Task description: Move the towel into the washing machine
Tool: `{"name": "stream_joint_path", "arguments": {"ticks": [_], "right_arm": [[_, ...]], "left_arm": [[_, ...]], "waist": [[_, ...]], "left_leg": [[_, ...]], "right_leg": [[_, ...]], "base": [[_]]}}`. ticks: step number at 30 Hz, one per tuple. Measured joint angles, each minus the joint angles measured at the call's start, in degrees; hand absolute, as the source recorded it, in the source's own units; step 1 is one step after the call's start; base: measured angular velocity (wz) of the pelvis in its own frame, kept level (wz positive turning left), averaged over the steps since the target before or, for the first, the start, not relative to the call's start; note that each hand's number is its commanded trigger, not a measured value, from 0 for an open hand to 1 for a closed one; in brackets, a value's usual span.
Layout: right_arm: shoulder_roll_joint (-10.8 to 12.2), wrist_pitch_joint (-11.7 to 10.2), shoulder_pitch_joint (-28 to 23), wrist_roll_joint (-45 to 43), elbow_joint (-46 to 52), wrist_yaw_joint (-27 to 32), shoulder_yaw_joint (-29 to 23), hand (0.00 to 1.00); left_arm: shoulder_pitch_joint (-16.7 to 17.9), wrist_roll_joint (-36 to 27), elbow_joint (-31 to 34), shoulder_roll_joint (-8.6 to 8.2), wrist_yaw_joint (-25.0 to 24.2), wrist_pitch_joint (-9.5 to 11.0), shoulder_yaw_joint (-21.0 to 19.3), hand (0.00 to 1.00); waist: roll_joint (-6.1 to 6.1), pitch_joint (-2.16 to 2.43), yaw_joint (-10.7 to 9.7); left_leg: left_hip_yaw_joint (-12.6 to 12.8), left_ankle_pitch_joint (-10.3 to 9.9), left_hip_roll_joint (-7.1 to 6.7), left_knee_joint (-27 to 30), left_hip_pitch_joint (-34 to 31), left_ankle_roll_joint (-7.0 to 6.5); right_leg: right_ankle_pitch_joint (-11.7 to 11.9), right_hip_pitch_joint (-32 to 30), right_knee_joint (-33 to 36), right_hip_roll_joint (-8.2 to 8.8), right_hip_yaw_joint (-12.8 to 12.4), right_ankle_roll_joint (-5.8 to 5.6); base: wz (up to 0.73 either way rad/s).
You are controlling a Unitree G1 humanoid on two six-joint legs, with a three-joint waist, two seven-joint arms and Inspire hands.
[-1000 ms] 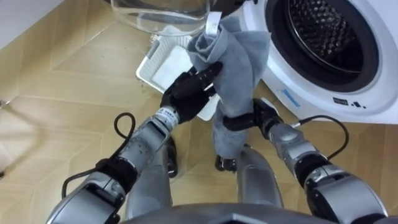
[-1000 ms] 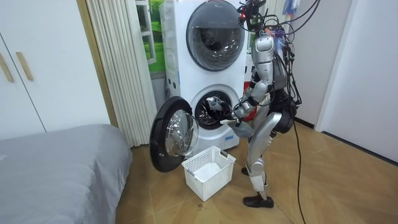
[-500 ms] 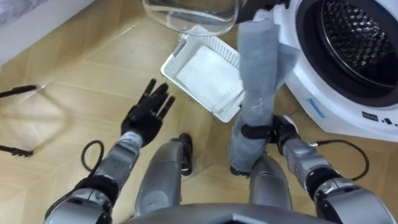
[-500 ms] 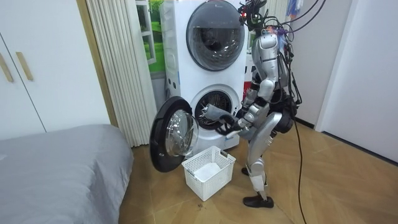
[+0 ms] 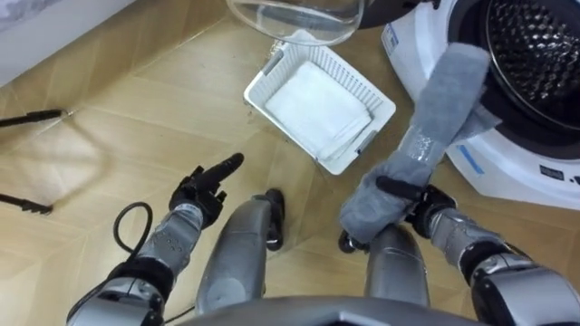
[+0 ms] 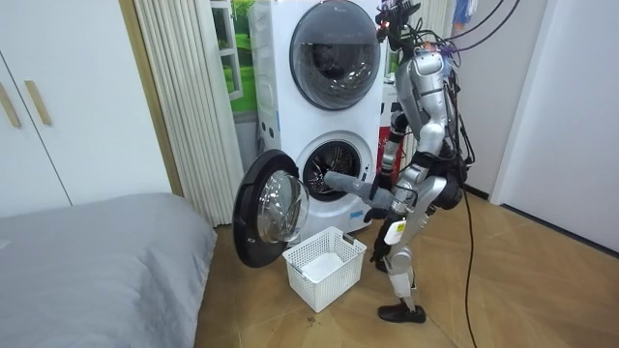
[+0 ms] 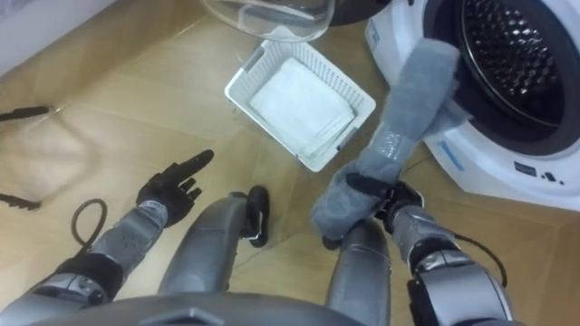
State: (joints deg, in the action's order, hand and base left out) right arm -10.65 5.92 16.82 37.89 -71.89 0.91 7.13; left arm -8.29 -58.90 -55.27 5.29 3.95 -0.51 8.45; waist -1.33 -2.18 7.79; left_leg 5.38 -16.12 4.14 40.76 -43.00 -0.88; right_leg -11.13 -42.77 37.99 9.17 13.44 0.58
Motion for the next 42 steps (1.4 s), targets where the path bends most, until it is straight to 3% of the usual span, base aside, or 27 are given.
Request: {"name": "stream_joint_path", "arguments": {"ticks": [6,8,12,18,23,25,28,32,33,34,35,38,42], "right_arm": [[-1.5,2.7,0.6,6.5,-1.5,-1.1,-3.5,1.00],[-2.8,4.1,1.0,10.1,-1.7,-1.8,-4.0,1.00],[-4.0,4.3,2.6,14.8,-1.9,-2.5,-6.2,1.00],[-9.4,6.4,5.7,22.5,-1.7,-2.2,-6.9,1.00],[-13.4,6.9,8.9,26.1,-1.4,-0.1,-9.6,1.00],[-14.4,8.4,10.0,26.5,-1.1,0.8,-9.6,1.00],[-14.8,10.5,11.5,29.5,-1.0,1.9,-9.7,1.00],[-15.4,12.2,14.3,34.5,-1.0,3.1,-9.7,1.00],[-15.5,12.4,15.0,34.9,-1.0,3.4,-9.7,0.95],[-15.8,12.4,15.8,36.7,-0.9,4.2,-9.7,0.27],[-15.8,12.7,16.4,38.8,-0.2,5.4,-10.2,0.00],[-15.8,13.6,17.1,43.1,7.4,10.6,-12.0,0.00],[-15.8,13.8,20.4,47.9,8.0,15.9,-14.4,0.00]], "left_arm": [[0.1,0.6,0.9,0.07,0.9,-1.6,-0.3,0.00],[0.3,1.1,0.9,0.19,1.0,-2.1,-0.4,0.00],[0.4,1.1,1.4,1.38,2.0,-2.1,-0.5,0.00],[2.6,1.1,4.8,3.18,2.9,-2.8,-0.3,0.00],[6.2,1.1,10.9,5.21,4.8,-3.2,-0.3,0.00],[7.1,1.8,11.6,5.31,4.7,-3.5,-0.3,0.00],[7.9,2.2,13.0,6.41,4.7,-3.9,-0.4,0.00],[9.2,2.2,14.3,7.32,5.4,-3.9,-0.4,0.00],[9.4,2.2,14.7,7.36,5.6,-3.8,-0.4,0.00],[9.7,2.2,15.2,7.40,5.7,-3.5,-0.3,0.00],[10.4,2.1,16.2,7.42,6.6,-3.1,-0.3,0.00],[12.8,3.0,20.1,7.32,9.1,-2.1,-0.7,0.00],[13.6,3.3,22.5,6.66,11.4,-0.4,-1.5,0.00]], "waist": [[0.56,-0.19,-0.7],[1.41,-0.22,-1.2],[3.15,-0.30,-1.4],[4.63,-0.24,-1.5],[6.83,-0.19,-1.7],[7.09,-0.18,-1.7],[8.58,-0.29,-1.9],[9.80,-0.33,-3.7],[9.88,-0.32,-4.1],[9.91,-0.34,-4.7],[10.01,-0.38,-5.2],[10.52,-0.33,-7.3],[10.49,-0.32,-9.3]], "left_leg": [[-0.4,0.1,-0.52,0.5,-0.6,0.16],[-0.3,0.2,-0.97,0.7,-0.8,0.05],[-0.2,0.1,-0.81,1.6,-2.0,-0.01],[0.3,-0.4,-1.03,3.1,-2.4,-0.37],[0.3,-0.5,-0.90,4.2,-2.4,-0.38],[0.2,-0.6,-0.83,4.6,-2.4,-0.32],[1.0,-0.7,-0.98,4.7,-2.5,-0.37],[0.9,-0.8,-1.67,5.3,-3.1,-0.63],[0.9,-0.8,-1.89,5.4,-3.4,-0.73],[1.0,-1.0,-1.91,6.2,-3.8,-1.09],[1.0,-1.3,-1.92,7.0,-4.1,-1.33],[1.5,-1.6,-1.94,7.6,-4.7,-1.74],[2.1,-1.8,-2.03,8.0,-5.0,-2.16]], "right_leg": [[-0.3,-0.6,1.3,0.94,0.7,0.41],[-0.8,-1.0,2.2,1.57,0.7,0.27],[-0.8,-2.3,3.0,1.37,0.2,0.32],[-1.1,-3.2,4.8,1.75,-0.7,-0.02],[-1.7,-3.3,6.0,1.78,-0.9,0.18],[-1.7,-3.3,6.1,1.73,-0.9,0.26],[-1.7,-4.1,7.0,1.96,-1.8,0.17],[-2.3,-4.8,8.3,2.95,-1.8,-0.12],[-2.4,-5.1,8.7,3.19,-1.9,-0.26],[-2.7,-5.5,9.3,3.42,-1.9,-0.38],[-3.0,-5.6,10.0,3.64,-1.9,-0.48],[-3.6,-6.4,10.8,3.95,-2.4,-1.06],[-4.0,-6.3,11.3,4.66,-1.9,-1.42]], "base": [[0.06],[0.07],[-0.01],[-0.02],[0.01],[-0.05],[-0.05],[0.08],[0.12],[0.09],[0.08],[0.02],[0.10]]}}
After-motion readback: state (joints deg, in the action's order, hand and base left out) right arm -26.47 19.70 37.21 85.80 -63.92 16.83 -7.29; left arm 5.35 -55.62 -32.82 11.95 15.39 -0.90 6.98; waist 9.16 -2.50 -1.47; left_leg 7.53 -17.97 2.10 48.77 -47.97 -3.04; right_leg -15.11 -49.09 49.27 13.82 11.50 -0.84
